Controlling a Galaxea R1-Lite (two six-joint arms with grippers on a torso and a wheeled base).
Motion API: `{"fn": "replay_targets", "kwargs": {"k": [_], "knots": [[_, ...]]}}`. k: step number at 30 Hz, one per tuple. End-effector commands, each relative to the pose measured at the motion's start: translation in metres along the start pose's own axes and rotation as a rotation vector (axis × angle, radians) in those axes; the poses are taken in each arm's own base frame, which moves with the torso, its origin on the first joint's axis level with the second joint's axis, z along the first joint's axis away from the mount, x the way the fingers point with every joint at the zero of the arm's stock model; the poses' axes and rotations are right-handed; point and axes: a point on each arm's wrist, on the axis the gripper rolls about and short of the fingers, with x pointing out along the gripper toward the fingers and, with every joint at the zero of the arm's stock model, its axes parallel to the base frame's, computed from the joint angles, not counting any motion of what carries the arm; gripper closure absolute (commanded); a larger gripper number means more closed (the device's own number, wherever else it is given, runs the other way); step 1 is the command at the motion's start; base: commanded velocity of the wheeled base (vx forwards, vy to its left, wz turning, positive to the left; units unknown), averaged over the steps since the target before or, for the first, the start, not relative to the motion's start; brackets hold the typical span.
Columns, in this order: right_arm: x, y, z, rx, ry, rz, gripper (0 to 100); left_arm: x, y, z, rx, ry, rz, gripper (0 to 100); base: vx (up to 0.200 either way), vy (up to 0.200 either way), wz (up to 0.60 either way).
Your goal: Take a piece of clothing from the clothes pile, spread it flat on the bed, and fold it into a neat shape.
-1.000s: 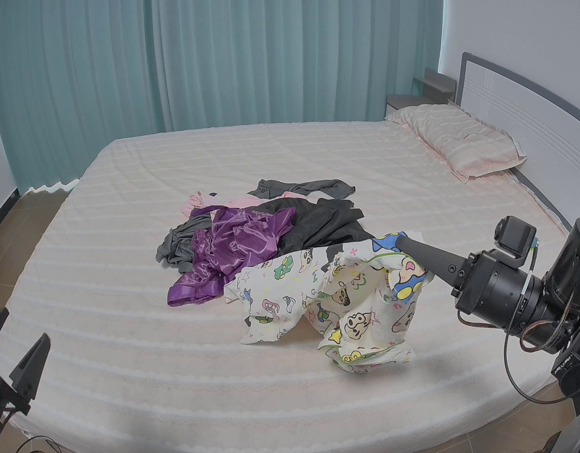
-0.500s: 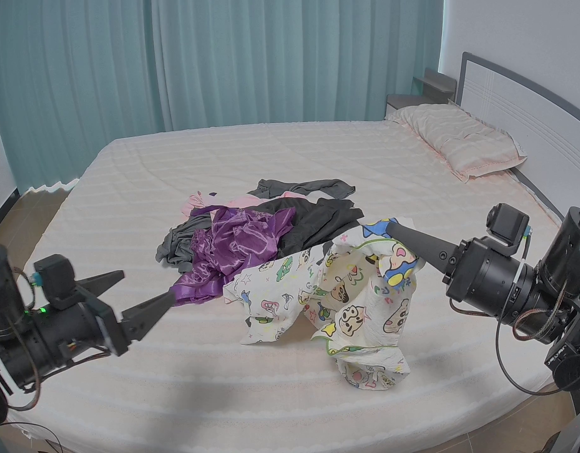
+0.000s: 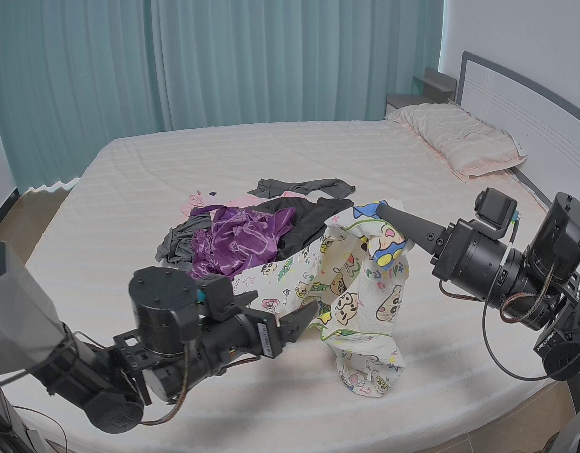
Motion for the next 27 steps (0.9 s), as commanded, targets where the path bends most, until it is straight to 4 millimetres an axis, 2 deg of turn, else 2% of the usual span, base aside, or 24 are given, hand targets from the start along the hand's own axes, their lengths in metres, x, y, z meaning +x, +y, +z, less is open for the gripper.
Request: {"fn": "replay_targets", "kwargs": {"k": [1, 7, 12, 14, 17, 23, 24, 25, 27], "knots": [[0.004, -0.002, 0.001, -0.002, -0.006, 0.000, 100, 0.029, -0.009, -0.014, -0.023, 0.013, 0.007, 0, 0.000, 0.000, 0.00], [0.000, 0.003, 0.007, -0.008, -0.026, 0.013, 100, 0.055, -0.001, -0.015, -0.048, -0.043, 0.121, 0, 0.000, 0.000, 0.00], [-0.003, 0.006, 0.010, -0.011, -0.037, 0.020, 100, 0.067, 0.003, -0.012, -0.085, -0.075, 0.147, 0, 0.000, 0.000, 0.00], [-0.005, 0.009, 0.012, -0.015, -0.045, 0.028, 100, 0.080, 0.009, -0.016, -0.107, -0.081, 0.171, 0, 0.000, 0.000, 0.00], [-0.006, 0.012, 0.018, -0.023, -0.066, 0.039, 100, 0.096, 0.021, -0.031, -0.121, -0.068, 0.232, 0, 0.000, 0.000, 0.00], [-0.010, 0.009, 0.026, -0.038, -0.094, 0.021, 100, 0.106, 0.037, -0.062, -0.203, 0.000, 0.292, 0, 0.000, 0.000, 0.00], [-0.010, 0.009, 0.026, -0.038, -0.094, 0.021, 100, 0.106, 0.037, -0.062, -0.203, 0.000, 0.292, 0, 0.000, 0.000, 0.00], [-0.011, 0.005, 0.027, -0.044, -0.097, 0.010, 100, 0.109, 0.046, -0.071, -0.208, 0.019, 0.317, 0, 0.000, 0.000, 0.00], [-0.010, 0.003, 0.028, -0.046, -0.100, 0.007, 100, 0.109, 0.048, -0.074, -0.211, 0.024, 0.327, 0, 0.000, 0.000, 0.00]]}}
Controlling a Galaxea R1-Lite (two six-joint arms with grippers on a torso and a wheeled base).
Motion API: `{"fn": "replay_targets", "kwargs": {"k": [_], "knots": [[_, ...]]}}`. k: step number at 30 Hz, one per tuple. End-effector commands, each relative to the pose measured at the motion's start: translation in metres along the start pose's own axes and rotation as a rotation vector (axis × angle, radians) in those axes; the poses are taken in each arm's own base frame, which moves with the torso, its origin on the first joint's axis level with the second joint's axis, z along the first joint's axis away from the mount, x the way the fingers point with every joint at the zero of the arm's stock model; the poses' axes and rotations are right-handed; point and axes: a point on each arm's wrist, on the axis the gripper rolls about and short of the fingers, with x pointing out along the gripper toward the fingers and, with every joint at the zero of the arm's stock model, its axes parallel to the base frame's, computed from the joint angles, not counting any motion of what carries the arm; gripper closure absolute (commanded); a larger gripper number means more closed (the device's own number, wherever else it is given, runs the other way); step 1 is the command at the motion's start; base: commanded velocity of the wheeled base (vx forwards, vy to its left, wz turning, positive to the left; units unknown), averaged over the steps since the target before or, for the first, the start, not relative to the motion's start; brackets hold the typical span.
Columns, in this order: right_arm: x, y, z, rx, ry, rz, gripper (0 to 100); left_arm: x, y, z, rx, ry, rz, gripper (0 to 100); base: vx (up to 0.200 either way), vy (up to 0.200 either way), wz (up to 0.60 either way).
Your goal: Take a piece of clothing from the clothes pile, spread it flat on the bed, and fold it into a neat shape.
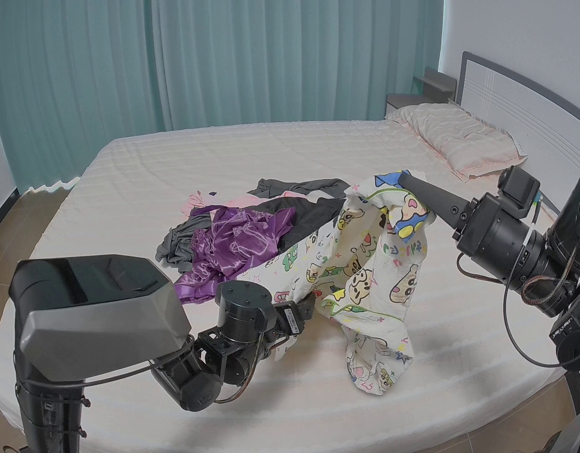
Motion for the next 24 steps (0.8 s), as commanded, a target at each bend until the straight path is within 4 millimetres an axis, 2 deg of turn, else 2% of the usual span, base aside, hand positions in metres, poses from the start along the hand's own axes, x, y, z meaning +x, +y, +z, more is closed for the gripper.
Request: {"fn": "replay_targets", "kwargs": {"k": [1, 5, 12, 16, 24], "knots": [[0.000, -0.004, 0.008, -0.013, -0.027, -0.012, 100, 0.014, 0.021, -0.021, 0.002, 0.044, 0.065, 0, 0.000, 0.000, 0.00], [0.005, -0.011, 0.011, -0.016, -0.037, -0.028, 100, 0.016, 0.030, -0.029, 0.002, 0.055, 0.082, 0, 0.000, 0.000, 0.00], [0.013, -0.010, 0.014, -0.020, -0.048, -0.017, 100, 0.023, 0.044, -0.044, 0.000, 0.039, 0.098, 0, 0.000, 0.000, 0.00], [0.015, -0.010, 0.013, -0.018, -0.043, -0.013, 100, 0.025, 0.044, -0.045, -0.014, 0.003, 0.067, 0, 0.000, 0.000, 0.00], [0.017, -0.014, 0.010, -0.014, -0.036, -0.024, 100, 0.025, 0.045, -0.055, -0.009, 0.041, 0.051, 0, 0.000, 0.000, 0.00]]}}
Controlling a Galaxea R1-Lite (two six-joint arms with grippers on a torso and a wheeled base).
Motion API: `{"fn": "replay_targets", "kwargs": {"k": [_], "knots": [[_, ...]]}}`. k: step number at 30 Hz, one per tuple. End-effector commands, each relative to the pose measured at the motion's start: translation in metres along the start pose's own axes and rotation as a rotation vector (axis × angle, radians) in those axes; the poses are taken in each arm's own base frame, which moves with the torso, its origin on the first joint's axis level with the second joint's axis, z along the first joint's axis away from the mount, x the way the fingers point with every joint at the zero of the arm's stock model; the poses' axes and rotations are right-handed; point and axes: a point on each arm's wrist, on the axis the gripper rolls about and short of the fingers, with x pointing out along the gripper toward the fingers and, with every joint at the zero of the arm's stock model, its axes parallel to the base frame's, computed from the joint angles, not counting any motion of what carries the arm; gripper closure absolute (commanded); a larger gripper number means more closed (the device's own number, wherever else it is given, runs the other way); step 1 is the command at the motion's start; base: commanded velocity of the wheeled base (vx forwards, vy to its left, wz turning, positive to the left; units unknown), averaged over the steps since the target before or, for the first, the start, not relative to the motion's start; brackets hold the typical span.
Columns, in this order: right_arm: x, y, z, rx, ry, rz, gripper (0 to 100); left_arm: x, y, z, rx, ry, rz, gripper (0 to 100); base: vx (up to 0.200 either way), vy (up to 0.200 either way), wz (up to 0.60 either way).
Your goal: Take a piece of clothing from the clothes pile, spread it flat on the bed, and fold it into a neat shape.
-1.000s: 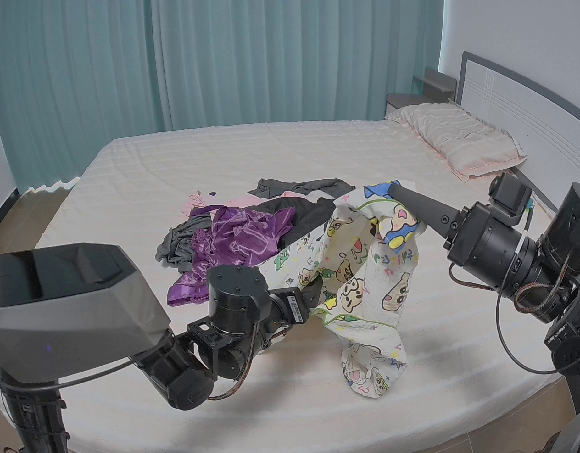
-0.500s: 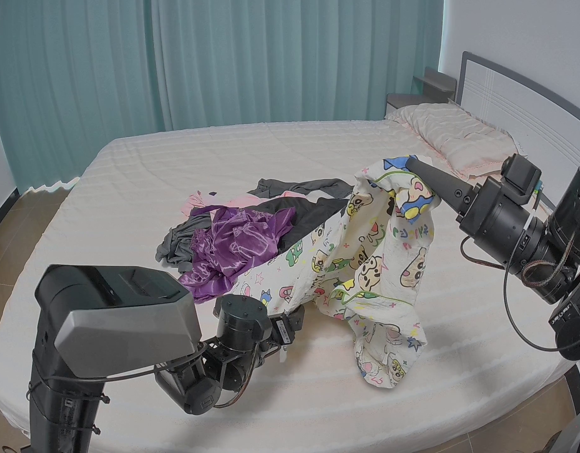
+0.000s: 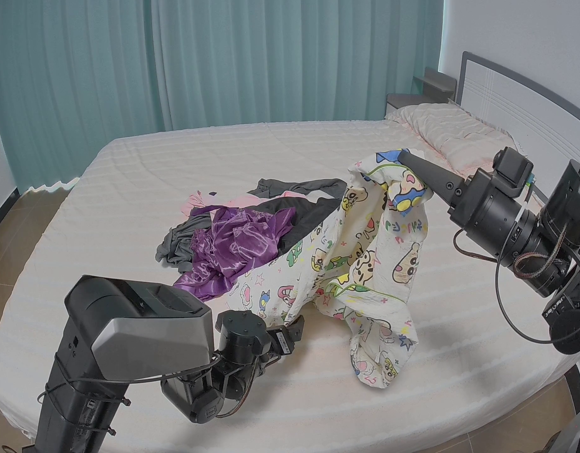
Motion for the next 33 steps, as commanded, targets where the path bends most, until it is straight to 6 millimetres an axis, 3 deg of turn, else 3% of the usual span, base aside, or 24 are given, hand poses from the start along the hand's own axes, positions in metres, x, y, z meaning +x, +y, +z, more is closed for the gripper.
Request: {"fn": "replay_targets", "kwargs": {"k": [1, 6, 10, 11, 14, 17, 19, 21, 22, 27, 29, 33], "knots": [[0.002, -0.003, -0.003, 0.005, 0.010, -0.007, 100, 0.001, 0.002, -0.006, 0.000, 0.021, -0.007, 100, 0.000, 0.000, 0.00], [-0.001, -0.008, -0.005, 0.009, 0.012, -0.034, 100, 0.001, 0.004, -0.004, -0.001, 0.004, 0.003, 100, 0.000, 0.000, 0.00], [-0.008, -0.023, 0.000, -0.001, -0.002, -0.094, 100, -0.013, 0.011, 0.003, -0.013, -0.018, 0.009, 100, 0.000, 0.000, 0.00], [-0.012, -0.031, 0.004, -0.005, -0.013, -0.130, 100, -0.025, 0.011, 0.023, -0.035, -0.076, -0.004, 100, 0.000, 0.000, 0.00], [-0.018, -0.043, 0.006, -0.009, -0.019, -0.177, 100, -0.040, 0.010, 0.043, -0.050, -0.118, -0.013, 100, 0.000, 0.000, 0.00], [-0.024, -0.071, 0.006, -0.008, -0.019, -0.281, 100, -0.072, 0.006, 0.085, -0.066, -0.247, 0.015, 100, 0.000, 0.000, 0.00], [-0.025, -0.083, 0.006, -0.008, -0.018, -0.316, 100, -0.079, 0.005, 0.101, -0.049, -0.330, 0.067, 100, 0.000, 0.000, 0.00], [-0.025, -0.084, 0.006, -0.008, -0.018, -0.321, 100, -0.080, 0.004, 0.103, -0.045, -0.341, 0.074, 100, 0.000, 0.000, 0.00], [-0.024, -0.093, 0.009, -0.012, -0.028, -0.342, 100, -0.094, 0.001, 0.121, -0.020, -0.408, 0.090, 100, 0.000, 0.000, 0.00], [-0.015, -0.079, 0.030, -0.045, -0.101, -0.294, 100, -0.112, -0.015, 0.151, -0.013, -0.493, 0.045, 100, 0.000, 0.000, 0.00], [-0.010, -0.055, 0.064, -0.078, -0.179, -0.257, 100, -0.125, -0.035, 0.183, -0.031, -0.561, 0.000, 100, 0.000, 0.000, 0.00], [-0.015, -0.014, 0.091, -0.084, -0.198, -0.185, 100, -0.142, -0.060, 0.223, -0.059, -0.624, -0.049, 100, 0.000, 0.000, 0.00]]}}
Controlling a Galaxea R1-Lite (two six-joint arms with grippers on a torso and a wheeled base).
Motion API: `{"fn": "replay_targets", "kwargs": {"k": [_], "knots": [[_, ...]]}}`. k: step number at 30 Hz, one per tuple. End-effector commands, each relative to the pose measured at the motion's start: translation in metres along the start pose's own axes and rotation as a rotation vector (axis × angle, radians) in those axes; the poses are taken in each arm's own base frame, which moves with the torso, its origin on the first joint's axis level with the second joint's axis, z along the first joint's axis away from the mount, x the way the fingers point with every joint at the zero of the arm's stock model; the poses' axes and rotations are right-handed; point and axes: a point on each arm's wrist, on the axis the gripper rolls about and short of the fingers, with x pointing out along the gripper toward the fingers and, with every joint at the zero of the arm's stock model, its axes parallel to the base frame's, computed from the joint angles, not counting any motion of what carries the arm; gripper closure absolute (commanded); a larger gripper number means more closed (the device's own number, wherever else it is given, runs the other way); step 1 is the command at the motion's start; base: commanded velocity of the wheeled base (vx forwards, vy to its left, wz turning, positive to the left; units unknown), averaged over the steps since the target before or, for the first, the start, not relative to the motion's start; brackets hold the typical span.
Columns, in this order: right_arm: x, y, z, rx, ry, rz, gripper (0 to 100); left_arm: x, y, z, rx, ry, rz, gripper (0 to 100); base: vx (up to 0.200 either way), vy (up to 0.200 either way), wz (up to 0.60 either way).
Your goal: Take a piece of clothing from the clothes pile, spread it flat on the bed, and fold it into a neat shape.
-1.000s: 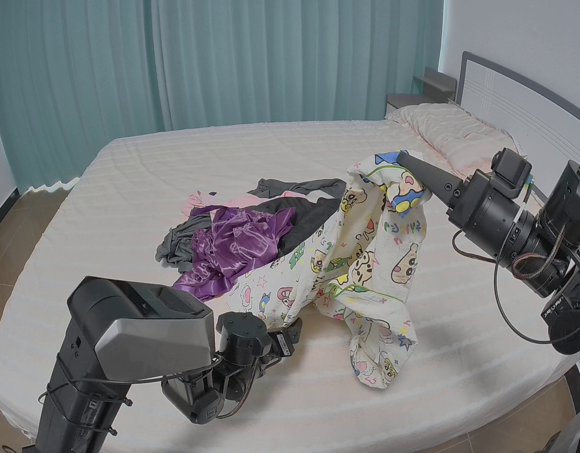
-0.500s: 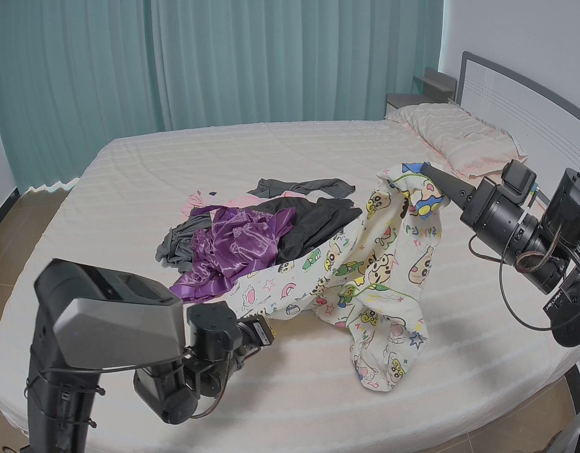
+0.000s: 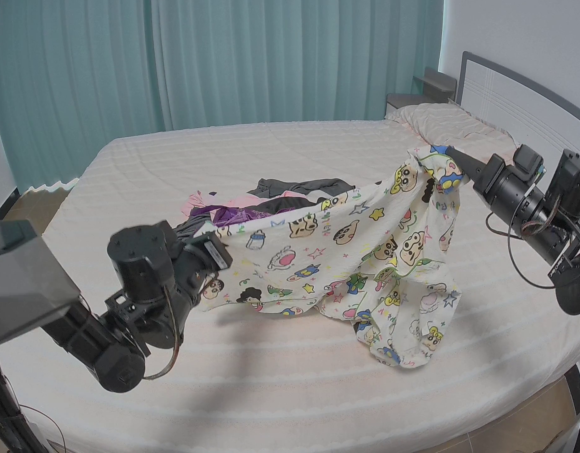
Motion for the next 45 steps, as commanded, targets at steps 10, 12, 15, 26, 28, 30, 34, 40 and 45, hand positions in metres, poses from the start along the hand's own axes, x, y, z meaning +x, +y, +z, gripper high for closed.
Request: {"fn": "replay_targets", "kwargs": {"k": [10, 12, 15, 26, 28, 30, 34, 40, 45], "knots": [[-0.030, 0.052, -0.005, 0.061, 0.122, 0.094, 100, -0.034, -0.060, 0.075, -0.211, -0.084, -0.176, 100, 0.000, 0.000, 0.00], [-0.030, 0.043, -0.026, 0.094, 0.188, 0.066, 100, -0.035, -0.052, 0.056, -0.218, -0.013, -0.166, 100, 0.000, 0.000, 0.00], [-0.026, 0.030, -0.047, 0.134, 0.227, 0.037, 100, -0.034, -0.043, 0.030, -0.219, 0.096, -0.171, 100, 0.000, 0.000, 0.00], [-0.017, 0.026, -0.104, 0.266, 0.236, 0.132, 100, -0.034, -0.041, -0.007, -0.294, 0.231, -0.158, 100, 0.000, 0.000, 0.00], [-0.018, 0.027, -0.105, 0.268, 0.239, 0.137, 100, -0.034, -0.040, -0.008, -0.298, 0.233, -0.157, 100, 0.000, 0.000, 0.00], [-0.024, 0.032, -0.112, 0.272, 0.248, 0.161, 100, -0.038, -0.036, -0.013, -0.305, 0.259, -0.144, 100, 0.000, 0.000, 0.00], [-0.028, 0.033, -0.112, 0.273, 0.252, 0.158, 100, -0.044, -0.040, -0.024, -0.292, 0.298, -0.153, 100, 0.000, 0.000, 0.00], [-0.034, 0.033, -0.110, 0.270, 0.246, 0.147, 100, -0.044, -0.041, -0.024, -0.319, 0.298, -0.151, 100, -0.033, 0.000, 0.00], [-0.035, 0.037, -0.110, 0.271, 0.248, 0.159, 100, -0.044, -0.041, -0.024, -0.319, 0.298, -0.151, 100, -0.200, 0.000, 0.00]]}}
